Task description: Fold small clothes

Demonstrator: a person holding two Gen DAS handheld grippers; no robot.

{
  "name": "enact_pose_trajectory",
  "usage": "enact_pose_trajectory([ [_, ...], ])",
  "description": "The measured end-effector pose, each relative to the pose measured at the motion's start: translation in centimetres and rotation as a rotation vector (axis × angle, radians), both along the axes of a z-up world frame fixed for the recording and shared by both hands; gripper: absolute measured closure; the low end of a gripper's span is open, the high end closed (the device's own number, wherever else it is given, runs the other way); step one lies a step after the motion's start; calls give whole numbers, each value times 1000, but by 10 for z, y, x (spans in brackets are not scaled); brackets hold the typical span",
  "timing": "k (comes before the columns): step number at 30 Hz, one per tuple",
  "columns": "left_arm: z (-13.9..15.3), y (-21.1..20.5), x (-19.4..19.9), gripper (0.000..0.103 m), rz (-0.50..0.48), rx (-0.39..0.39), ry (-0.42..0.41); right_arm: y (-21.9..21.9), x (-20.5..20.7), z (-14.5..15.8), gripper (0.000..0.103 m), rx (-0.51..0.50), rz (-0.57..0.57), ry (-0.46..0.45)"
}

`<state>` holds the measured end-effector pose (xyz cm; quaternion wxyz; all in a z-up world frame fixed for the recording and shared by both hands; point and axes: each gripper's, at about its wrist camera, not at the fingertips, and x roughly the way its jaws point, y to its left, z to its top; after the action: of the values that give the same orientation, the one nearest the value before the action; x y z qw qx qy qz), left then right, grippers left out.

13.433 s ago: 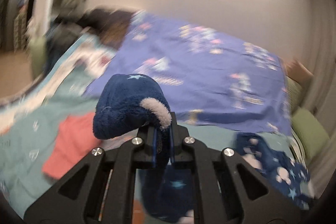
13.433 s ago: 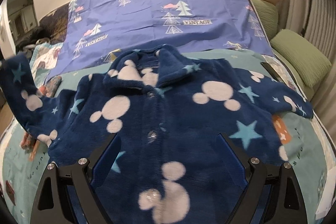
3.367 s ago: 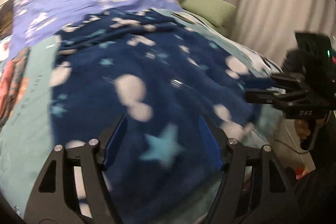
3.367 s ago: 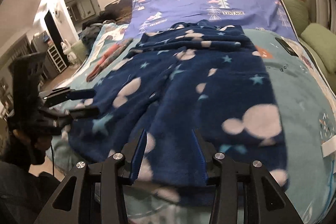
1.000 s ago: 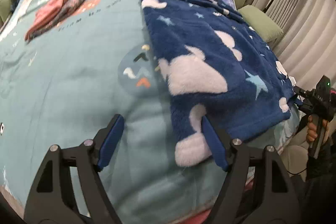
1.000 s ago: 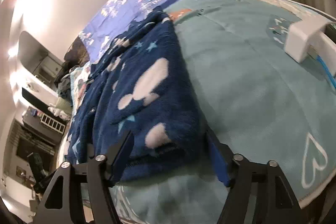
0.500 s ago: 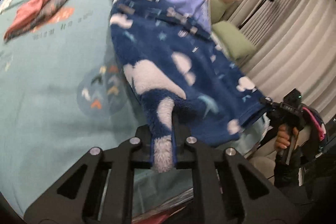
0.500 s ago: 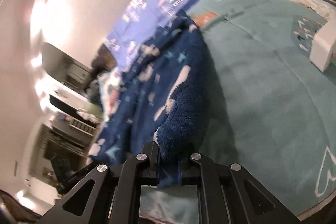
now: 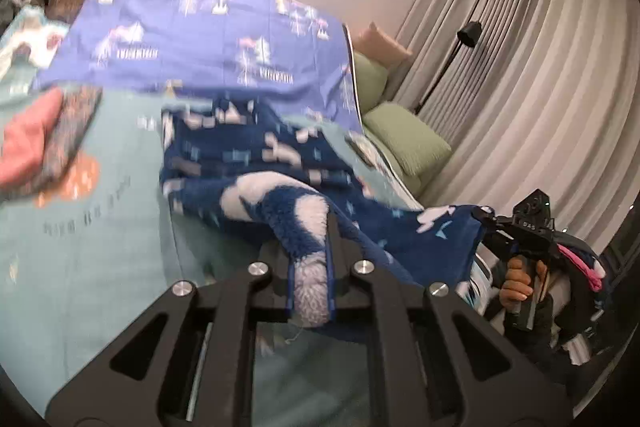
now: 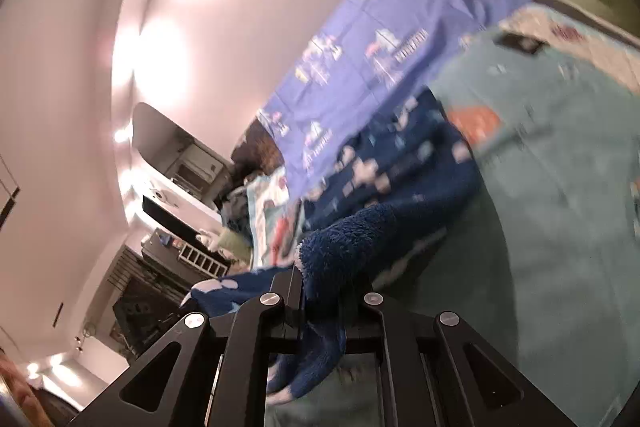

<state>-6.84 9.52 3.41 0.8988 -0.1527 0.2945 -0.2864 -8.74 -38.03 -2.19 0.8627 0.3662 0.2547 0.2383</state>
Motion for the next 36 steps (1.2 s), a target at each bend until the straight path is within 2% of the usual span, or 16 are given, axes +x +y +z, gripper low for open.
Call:
enact_pose_trajectory([
  [3,19,-4,21,90,36,22,-55,-1,26,22,94,-15,-12,-42],
  [7,39,-11,51,91,137,109,-144,1,66,49,94,-41,-37,-97],
  [12,51,-12,97,91,225,129,-176,0,117,72,94,-82,-94,-141],
  [19,55,-15,161,91,314,168,-204,-4,182,86,94,-111,-153,-174],
  [22,51,-16,194,91,323,171,-188,-2,214,84,94,-117,-147,-162],
  [28,34,-29,259,91,340,224,-160,12,283,70,94,-198,-139,-114],
  [36,-12,-32,334,91,365,270,-87,10,368,32,94,-231,-149,-28],
])
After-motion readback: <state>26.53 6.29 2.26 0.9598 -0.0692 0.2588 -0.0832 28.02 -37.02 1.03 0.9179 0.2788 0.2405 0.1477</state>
